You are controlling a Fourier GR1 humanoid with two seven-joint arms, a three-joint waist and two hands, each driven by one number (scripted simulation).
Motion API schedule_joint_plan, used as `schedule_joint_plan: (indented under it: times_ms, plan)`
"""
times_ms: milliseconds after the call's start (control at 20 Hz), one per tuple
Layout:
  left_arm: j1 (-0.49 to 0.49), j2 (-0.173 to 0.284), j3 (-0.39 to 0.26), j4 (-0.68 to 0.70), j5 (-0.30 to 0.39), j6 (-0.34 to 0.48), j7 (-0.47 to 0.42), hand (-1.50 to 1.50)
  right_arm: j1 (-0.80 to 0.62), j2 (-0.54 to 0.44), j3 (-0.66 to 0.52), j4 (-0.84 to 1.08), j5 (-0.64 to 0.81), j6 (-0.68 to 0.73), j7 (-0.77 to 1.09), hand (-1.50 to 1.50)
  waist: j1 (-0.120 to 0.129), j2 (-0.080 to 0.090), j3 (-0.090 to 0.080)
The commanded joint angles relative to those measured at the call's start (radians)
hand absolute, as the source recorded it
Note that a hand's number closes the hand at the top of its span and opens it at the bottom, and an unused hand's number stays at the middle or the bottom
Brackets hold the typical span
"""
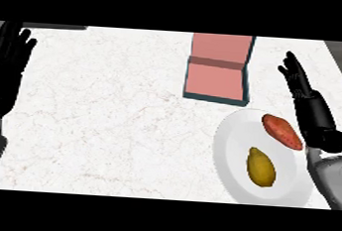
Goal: Pick the lemon from the plate and place it in the cardboard box
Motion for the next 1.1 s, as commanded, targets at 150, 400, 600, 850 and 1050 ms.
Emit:
schedule_joint_plan:
  times_ms: [150, 400, 600, 850, 1050]
  plan:
    - [0.072, -0.024, -0.148, -0.026, -0.056, -0.119, -0.057, 0.0, 0.232, 0.091, 0.04, -0.074, 0.045, -0.203, 0.171, -1.5, -0.019, 0.011, -0.004]
    - [0.076, -0.044, -0.23, -0.014, -0.082, -0.139, -0.033, 0.0, 0.334, -0.091, 0.1, 0.086, 0.34, -0.314, 0.161, -1.5, -0.071, 0.024, -0.016]
    - [0.123, -0.072, -0.286, -0.005, -0.108, -0.151, -0.063, 0.0, 0.442, -0.143, 0.179, 0.026, 0.569, -0.471, 0.208, -1.5, -0.053, 0.003, -0.014]
    - [0.137, -0.1, -0.309, 0.024, -0.139, -0.139, -0.102, 0.0, 0.549, -0.239, 0.216, -0.158, 0.804, -0.528, 0.405, -1.5, -0.045, 0.002, -0.015]
    - [0.109, -0.092, -0.297, 0.024, -0.126, -0.163, -0.089, 0.0, 0.615, -0.292, 0.229, -0.37, 0.914, -0.408, 0.632, -1.5, -0.041, 0.005, -0.015]
